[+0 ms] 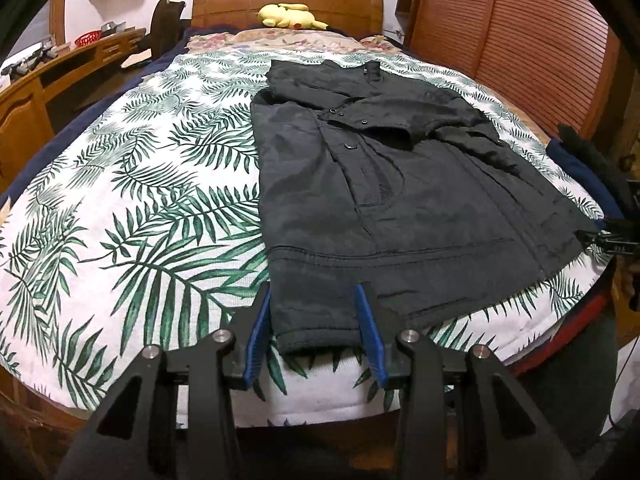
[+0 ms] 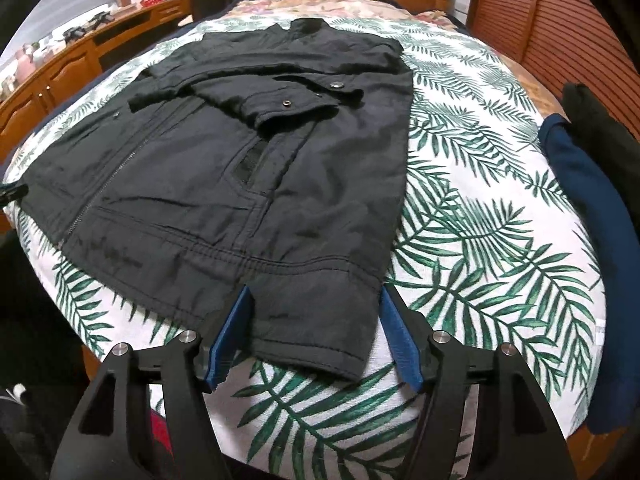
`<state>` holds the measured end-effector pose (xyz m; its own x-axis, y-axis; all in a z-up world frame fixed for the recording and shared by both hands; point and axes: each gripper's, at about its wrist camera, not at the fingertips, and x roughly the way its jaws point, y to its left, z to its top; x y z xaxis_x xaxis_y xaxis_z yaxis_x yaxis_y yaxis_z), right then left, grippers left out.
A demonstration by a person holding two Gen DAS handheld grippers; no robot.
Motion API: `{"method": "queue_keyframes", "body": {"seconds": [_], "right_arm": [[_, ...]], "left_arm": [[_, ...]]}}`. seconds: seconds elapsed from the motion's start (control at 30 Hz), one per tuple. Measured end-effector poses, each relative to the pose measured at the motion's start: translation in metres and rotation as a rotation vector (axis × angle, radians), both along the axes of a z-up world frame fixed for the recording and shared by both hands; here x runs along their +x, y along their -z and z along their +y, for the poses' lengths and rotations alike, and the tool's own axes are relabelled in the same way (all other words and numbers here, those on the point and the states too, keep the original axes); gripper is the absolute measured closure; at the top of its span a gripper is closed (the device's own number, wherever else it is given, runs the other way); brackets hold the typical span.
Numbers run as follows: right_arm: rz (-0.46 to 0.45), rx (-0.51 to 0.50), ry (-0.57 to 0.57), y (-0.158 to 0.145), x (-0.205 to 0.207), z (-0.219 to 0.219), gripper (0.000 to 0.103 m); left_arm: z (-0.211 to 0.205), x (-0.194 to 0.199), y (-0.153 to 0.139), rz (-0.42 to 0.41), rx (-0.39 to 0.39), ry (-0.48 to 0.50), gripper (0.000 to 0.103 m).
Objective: Fold large clothes
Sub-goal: 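Grasp the jacket hem with both tools and lift it, then carry the lifted hem over toward the collar with both tools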
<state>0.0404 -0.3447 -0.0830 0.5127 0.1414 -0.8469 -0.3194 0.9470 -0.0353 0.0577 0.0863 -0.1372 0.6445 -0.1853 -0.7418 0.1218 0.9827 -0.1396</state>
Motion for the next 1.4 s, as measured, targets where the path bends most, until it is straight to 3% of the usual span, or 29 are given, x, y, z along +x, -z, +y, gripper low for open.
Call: {"method": "queue_keyframes", "body": {"seconds": [0.33,0.37,0.4,0.5,0.6,0.97,1.4], "right_arm": [[-0.018,-0.01,0.003,0.002,0.003,0.005,0.038],[-0.021,-0.01,0.003,0.002,0.003,0.006,0.043],[-0.026,-0.009,0.003,0.001,0.003,0.006,0.053],[-0.047,-0.002,-0.019,-0.003,0.0,0.009,0.083],[-0.082,0.007,-0.036,-0.013,-0.002,0.014,0.091],[-0.289,0.056,-0.095,-0.098,-0.006,0.037,0.096],[-0.494,0.048,-0.154,-0.198,-0.048,0.052,0.096]], "left_arm": [[-0.001,0.003,0.0,0.009,0.001,-0.005,0.064],[-0.001,0.003,0.0,0.007,0.003,-0.004,0.064],[-0.002,0.002,0.0,0.002,0.001,0.002,0.076],[-0.003,0.0,-0.006,-0.02,0.012,0.003,0.095],[-0.005,-0.003,-0.025,-0.068,0.014,0.017,0.099],[-0.026,-0.017,-0.107,-0.259,0.058,0.07,0.101],[-0.017,-0.072,-0.194,-0.45,0.09,0.076,0.101]]}}
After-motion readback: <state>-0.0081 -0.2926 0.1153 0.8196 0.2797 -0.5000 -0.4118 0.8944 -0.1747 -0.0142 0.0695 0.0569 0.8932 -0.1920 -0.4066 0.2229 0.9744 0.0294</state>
